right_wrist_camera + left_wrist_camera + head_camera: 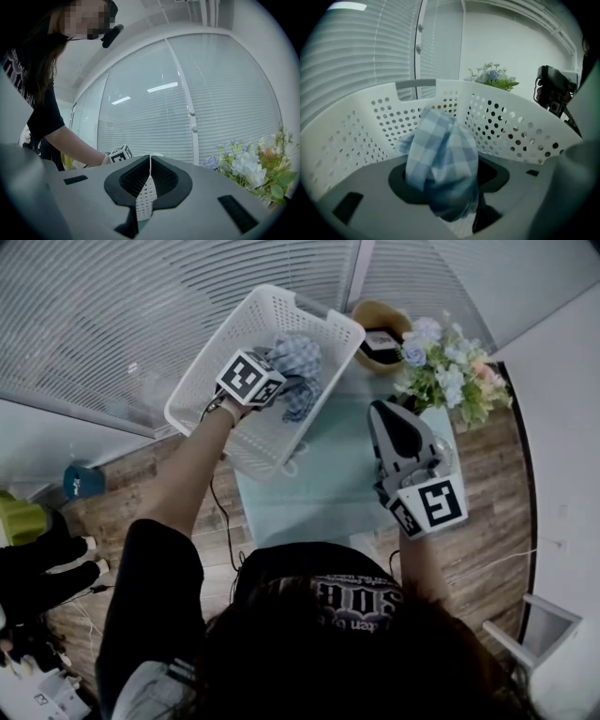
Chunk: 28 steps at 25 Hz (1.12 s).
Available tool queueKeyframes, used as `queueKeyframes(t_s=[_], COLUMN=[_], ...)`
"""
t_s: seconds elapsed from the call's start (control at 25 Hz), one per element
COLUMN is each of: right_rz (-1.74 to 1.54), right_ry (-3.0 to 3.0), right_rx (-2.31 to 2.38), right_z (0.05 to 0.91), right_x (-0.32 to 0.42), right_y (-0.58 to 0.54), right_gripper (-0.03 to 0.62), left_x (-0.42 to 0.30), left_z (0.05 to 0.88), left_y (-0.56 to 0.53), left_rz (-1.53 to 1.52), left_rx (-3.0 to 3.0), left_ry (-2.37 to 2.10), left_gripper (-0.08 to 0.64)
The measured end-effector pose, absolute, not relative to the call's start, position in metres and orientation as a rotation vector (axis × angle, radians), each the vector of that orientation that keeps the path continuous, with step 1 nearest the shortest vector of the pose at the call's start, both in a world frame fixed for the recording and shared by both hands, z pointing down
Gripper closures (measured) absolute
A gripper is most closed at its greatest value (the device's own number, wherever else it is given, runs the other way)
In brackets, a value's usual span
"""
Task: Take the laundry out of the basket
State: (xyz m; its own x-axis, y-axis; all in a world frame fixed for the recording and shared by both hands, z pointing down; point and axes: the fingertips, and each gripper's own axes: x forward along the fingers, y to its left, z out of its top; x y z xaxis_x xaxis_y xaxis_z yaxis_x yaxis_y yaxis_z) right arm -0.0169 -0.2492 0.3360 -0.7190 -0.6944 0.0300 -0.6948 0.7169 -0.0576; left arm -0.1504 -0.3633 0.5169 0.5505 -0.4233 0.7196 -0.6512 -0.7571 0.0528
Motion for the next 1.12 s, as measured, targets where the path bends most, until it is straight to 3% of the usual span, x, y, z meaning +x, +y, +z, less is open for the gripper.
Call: queueKeyframes(t_s=[1.12], right_rz=[0.032], right_ry=[-2.982], right_rx=[1.149], right_z=[0.308], right_x=[0.015], right_y=[-0.219], right_gripper=[0.563], left_x=[-0.151], left_z=[0.343], left_y=[-0.327], left_rz=[0.659], left_rx=[2.601], left_ry=[-1.403], left_gripper=[0.313])
